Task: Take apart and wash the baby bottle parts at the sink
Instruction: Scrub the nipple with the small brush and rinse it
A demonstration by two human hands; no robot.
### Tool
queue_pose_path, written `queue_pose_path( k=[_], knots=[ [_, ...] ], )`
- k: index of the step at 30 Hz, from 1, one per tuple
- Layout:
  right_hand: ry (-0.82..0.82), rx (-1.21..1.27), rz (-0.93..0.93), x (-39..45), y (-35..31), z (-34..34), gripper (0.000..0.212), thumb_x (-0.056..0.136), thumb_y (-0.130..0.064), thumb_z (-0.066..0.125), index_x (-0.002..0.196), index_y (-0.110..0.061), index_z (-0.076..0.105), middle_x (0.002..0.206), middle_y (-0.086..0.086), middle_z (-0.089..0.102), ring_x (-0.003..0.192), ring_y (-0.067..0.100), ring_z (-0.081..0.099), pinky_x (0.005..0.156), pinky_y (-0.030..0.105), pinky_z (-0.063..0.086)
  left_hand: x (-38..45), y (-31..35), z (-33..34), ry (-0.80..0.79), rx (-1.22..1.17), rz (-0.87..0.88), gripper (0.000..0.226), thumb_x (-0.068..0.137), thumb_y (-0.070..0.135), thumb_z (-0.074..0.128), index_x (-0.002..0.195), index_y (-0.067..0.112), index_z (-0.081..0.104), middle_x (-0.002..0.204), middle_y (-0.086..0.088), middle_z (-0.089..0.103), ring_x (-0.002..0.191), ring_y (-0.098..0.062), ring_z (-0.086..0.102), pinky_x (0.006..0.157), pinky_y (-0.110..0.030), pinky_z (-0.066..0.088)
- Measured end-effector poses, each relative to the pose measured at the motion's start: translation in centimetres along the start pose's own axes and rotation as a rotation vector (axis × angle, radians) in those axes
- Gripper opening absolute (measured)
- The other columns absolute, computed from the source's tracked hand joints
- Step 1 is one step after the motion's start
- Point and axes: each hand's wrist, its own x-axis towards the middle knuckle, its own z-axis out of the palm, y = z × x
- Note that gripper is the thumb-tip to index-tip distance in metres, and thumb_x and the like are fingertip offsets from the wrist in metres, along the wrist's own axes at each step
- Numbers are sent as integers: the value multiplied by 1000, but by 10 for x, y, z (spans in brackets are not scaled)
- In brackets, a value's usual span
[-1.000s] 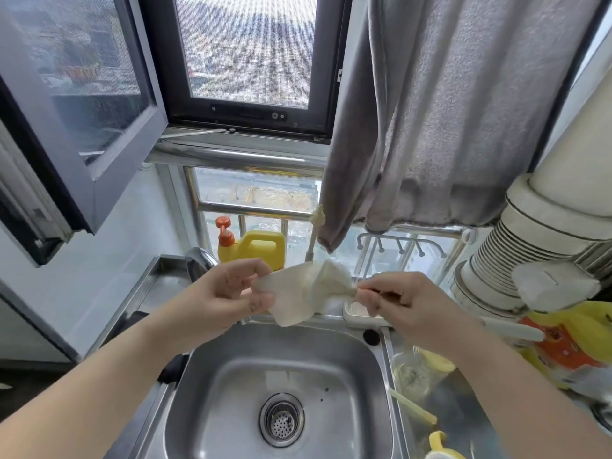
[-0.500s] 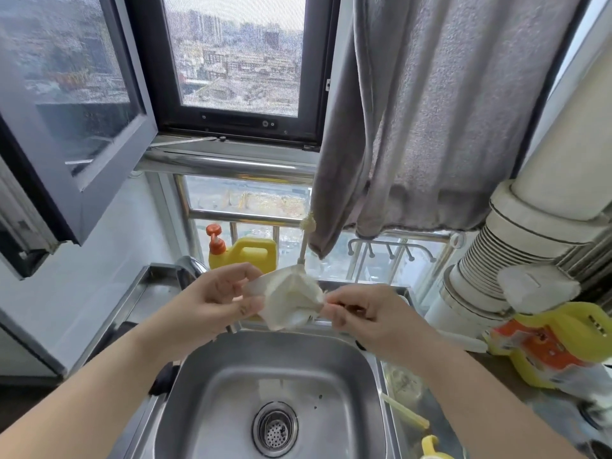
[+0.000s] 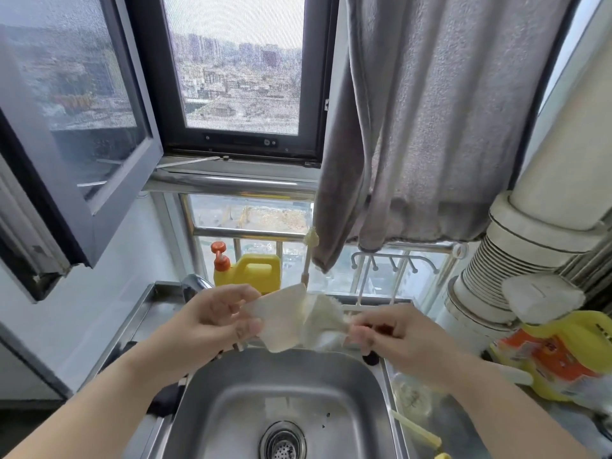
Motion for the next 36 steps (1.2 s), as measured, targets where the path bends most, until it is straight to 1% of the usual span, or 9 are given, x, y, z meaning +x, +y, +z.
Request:
queue_pose_path(
  k=[3, 7, 10, 13, 17, 22, 28, 32, 36],
  knots=[
    [142, 84, -15, 6, -2, -6, 25, 85, -36, 62, 63, -46, 68, 57, -12, 57, 47, 0, 38, 52, 14, 32, 0, 0, 4, -48, 0, -2, 46, 38, 65, 86, 71, 37, 72, 62, 14, 62, 58, -1, 55, 56, -12, 46],
    [-61, 53, -99, 6, -13, 12, 32, 88, -26, 64, 63, -46, 63, 56, -15, 53, 51, 0, 39, 52, 13, 31, 2, 2, 8, -108, -3, -10, 38, 49, 52, 88, 76, 30, 73, 69, 10, 66, 66, -3, 61, 62, -13, 48],
    [-84, 12, -67, -1, 2, 7, 21, 86, -41, 64, 66, -47, 65, 62, -5, 57, 56, 3, 44, 56, 18, 34, 1, -1, 0, 5, -5, -9, 49, 36, 64, 87, 73, 34, 73, 63, 10, 63, 58, -4, 56, 55, -14, 46],
    [20, 126, -3, 0, 14, -3, 21, 77, -58, 56, 73, -42, 70, 60, -3, 55, 57, 18, 43, 58, 33, 34, -1, -2, -1, -34, -38, -33, 44, 38, 54, 91, 71, 32, 73, 65, 6, 64, 59, -7, 58, 56, -15, 48],
    [-17, 200, -56, 6, 6, 5, 20, 85, -44, 56, 69, -43, 69, 57, -11, 54, 58, 15, 43, 60, 31, 34, 4, -3, 10, -217, -66, -128, 34, 57, 15, 76, 90, 15, 67, 86, -4, 66, 76, -16, 62, 65, -22, 51],
    [-34, 150, -40, 4, 5, 10, 27, 93, -29, 57, 72, -41, 68, 58, -11, 54, 54, 8, 40, 59, 26, 32, 10, -5, 19, -184, 47, -264, 55, 56, 18, 77, 108, 10, 63, 99, -7, 70, 87, -18, 66, 78, -28, 54],
    [-19, 102, -1, -1, 11, 9, 23, 91, -32, 60, 73, -41, 70, 59, -10, 57, 54, 6, 42, 60, 23, 36, 12, -6, 18, -158, 164, -191, 13, 68, 18, 76, 80, 20, 74, 77, 4, 68, 76, -6, 60, 72, -17, 46],
    [18, 64, 49, -6, 15, -2, 26, 90, -36, 62, 65, -44, 67, 57, -8, 54, 53, 4, 45, 59, 21, 34, 12, -8, 11, -82, 171, -148, 28, 57, 27, 80, 73, 9, 68, 69, 4, 62, 70, -6, 56, 65, -14, 42],
    [77, 173, -27, -1, 4, -2, 19, 82, -44, 58, 65, -44, 68, 57, -9, 52, 52, 8, 39, 54, 23, 32, 12, -10, 21, -148, 50, -116, 27, 63, 11, 81, 89, 14, 75, 84, 0, 71, 82, -9, 64, 74, -19, 51]
  ],
)
